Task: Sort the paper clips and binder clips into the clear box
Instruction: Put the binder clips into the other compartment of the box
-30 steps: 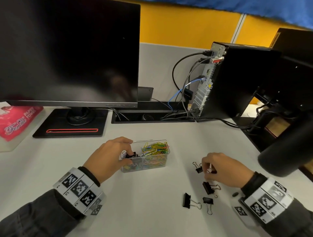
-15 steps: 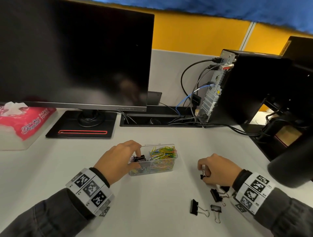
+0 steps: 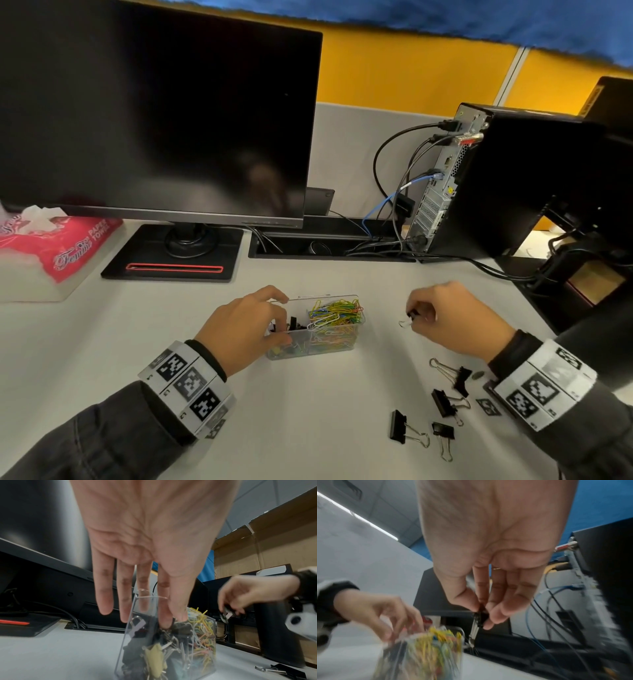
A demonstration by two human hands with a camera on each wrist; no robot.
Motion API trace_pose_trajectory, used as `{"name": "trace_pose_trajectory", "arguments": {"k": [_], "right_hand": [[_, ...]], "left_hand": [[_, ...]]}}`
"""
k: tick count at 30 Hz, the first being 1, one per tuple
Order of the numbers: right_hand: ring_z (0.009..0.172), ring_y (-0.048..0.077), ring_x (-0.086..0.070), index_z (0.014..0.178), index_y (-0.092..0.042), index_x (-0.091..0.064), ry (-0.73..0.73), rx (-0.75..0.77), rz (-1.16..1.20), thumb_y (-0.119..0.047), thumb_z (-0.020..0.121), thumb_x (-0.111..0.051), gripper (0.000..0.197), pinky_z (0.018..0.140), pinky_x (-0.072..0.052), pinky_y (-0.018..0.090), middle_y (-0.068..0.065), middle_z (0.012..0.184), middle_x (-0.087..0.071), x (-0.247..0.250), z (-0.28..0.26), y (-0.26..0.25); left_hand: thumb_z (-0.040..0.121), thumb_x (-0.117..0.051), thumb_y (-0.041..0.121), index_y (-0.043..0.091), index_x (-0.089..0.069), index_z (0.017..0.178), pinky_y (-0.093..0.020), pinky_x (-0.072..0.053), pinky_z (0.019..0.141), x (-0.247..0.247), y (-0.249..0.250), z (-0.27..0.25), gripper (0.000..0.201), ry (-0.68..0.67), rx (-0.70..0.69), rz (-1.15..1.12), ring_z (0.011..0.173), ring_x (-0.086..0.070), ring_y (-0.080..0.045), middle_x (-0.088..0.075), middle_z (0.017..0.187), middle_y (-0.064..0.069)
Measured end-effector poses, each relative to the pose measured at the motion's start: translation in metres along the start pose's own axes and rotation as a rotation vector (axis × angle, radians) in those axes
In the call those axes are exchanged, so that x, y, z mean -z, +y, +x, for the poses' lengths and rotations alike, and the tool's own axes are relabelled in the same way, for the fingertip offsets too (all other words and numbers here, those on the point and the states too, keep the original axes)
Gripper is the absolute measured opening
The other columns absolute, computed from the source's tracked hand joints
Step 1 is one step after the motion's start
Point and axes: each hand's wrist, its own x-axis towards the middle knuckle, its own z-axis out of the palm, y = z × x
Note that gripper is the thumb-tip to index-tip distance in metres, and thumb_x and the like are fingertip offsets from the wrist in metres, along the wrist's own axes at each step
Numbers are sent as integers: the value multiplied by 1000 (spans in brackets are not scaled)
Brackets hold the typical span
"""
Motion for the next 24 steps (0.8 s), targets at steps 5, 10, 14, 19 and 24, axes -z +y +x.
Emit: {"name": "trace_pose_trajectory", "arguments": {"k": [5,10,14,19,24], "right_hand": [[70,2,-56,102,-23,-72,141,322,222,-12,84,-64,22,65,-46,11,-9,80,-65,18,21,-54],[71,5,-55,116,-23,-61,93,411,227,-16,87,-60,30,68,-44,16,-8,84,-67,-1,53,-100],[77,5,-52,127,-25,-51,72,371,158,-28,89,-60,39,75,-48,25,-8,99,-66,-11,67,-111],[71,4,-54,123,-25,-55,193,258,142,-30,88,-62,36,72,-49,23,-10,100,-61,13,58,-76],[66,2,-52,97,-26,-63,-23,-88,-37,-32,85,-66,14,70,-45,24,-7,85,-63,27,27,-3]], "left_hand": [[83,-65,46,31,-49,80,-29,-47,80,-4,-4,2,22,53,-9,-48,101,-57,-11,-51,121,20],[72,-71,53,32,-36,83,-39,-52,75,1,-8,1,43,65,42,-102,93,-59,-14,-59,110,14],[70,-72,57,33,-35,87,-38,-52,76,7,-13,0,47,70,75,-104,94,-58,-14,-57,113,15],[76,-70,49,40,-37,100,-37,-52,75,8,-11,-2,42,88,-4,-132,97,-58,-14,-43,116,20],[84,-60,51,49,-43,121,-26,-48,77,0,-6,-1,41,-9,-81,-48,109,-53,-7,-24,140,19]]}}
